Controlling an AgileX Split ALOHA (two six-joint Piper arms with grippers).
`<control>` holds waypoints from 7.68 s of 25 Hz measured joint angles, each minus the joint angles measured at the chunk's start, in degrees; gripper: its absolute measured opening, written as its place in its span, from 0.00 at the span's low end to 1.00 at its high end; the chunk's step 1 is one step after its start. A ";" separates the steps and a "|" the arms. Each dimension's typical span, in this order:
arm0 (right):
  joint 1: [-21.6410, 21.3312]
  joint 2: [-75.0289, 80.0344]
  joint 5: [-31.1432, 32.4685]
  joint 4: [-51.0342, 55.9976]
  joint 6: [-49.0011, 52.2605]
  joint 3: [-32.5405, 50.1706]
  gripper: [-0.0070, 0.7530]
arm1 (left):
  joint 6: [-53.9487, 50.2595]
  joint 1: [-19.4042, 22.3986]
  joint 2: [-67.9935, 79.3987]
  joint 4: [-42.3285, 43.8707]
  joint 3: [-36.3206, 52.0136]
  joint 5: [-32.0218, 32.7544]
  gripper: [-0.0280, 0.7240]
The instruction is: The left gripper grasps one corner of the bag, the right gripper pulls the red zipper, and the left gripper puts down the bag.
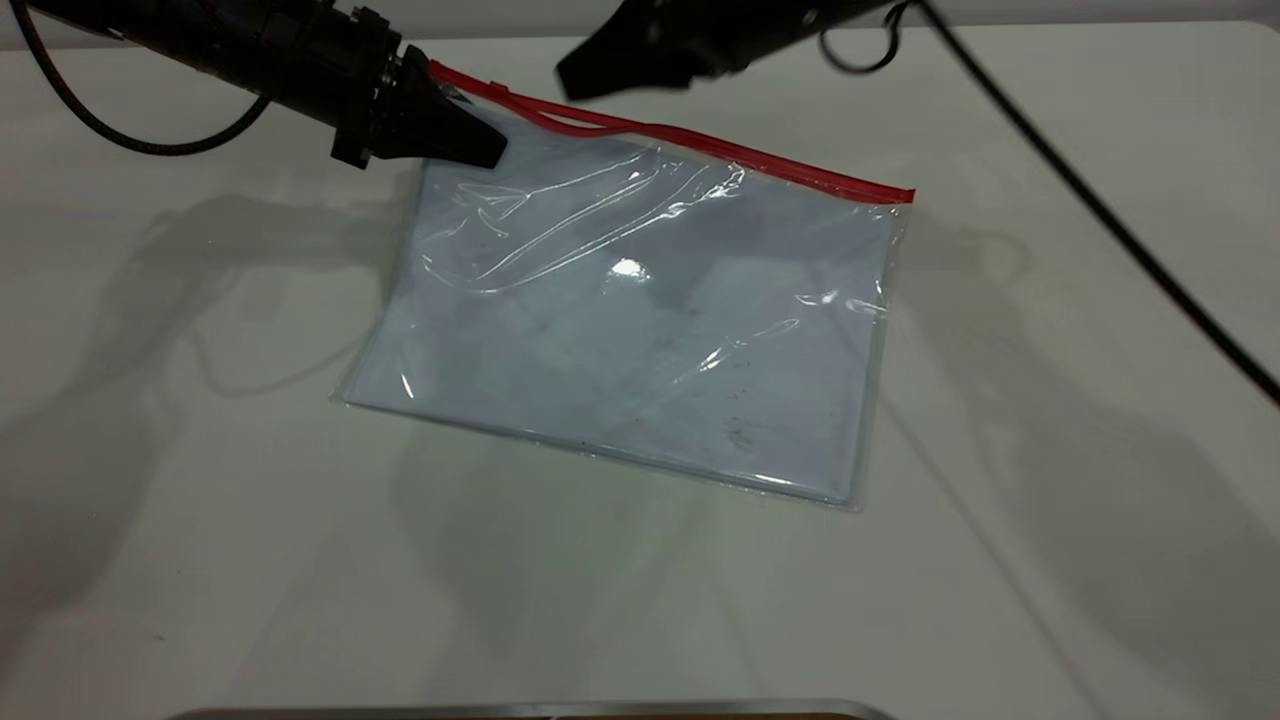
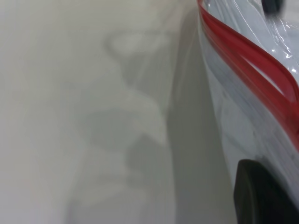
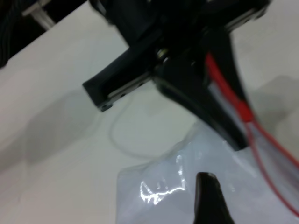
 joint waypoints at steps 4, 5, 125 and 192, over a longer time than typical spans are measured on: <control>1.96 0.30 -2.77 0.99 -2.15 0.00 0.66 | 0.70 -0.90 0.00 0.00 0.00 0.00 0.11; 2.21 0.30 -3.51 2.06 -2.70 0.00 0.66 | 0.76 -1.13 0.00 0.00 0.00 0.00 0.11; -12.50 5.01 -14.28 -7.79 -0.75 1.89 0.07 | 1.88 6.68 -1.44 -24.12 0.00 5.59 0.11; -11.54 -121.26 15.70 -76.26 83.13 72.68 0.50 | -101.91 5.97 -97.73 57.97 36.43 8.16 0.68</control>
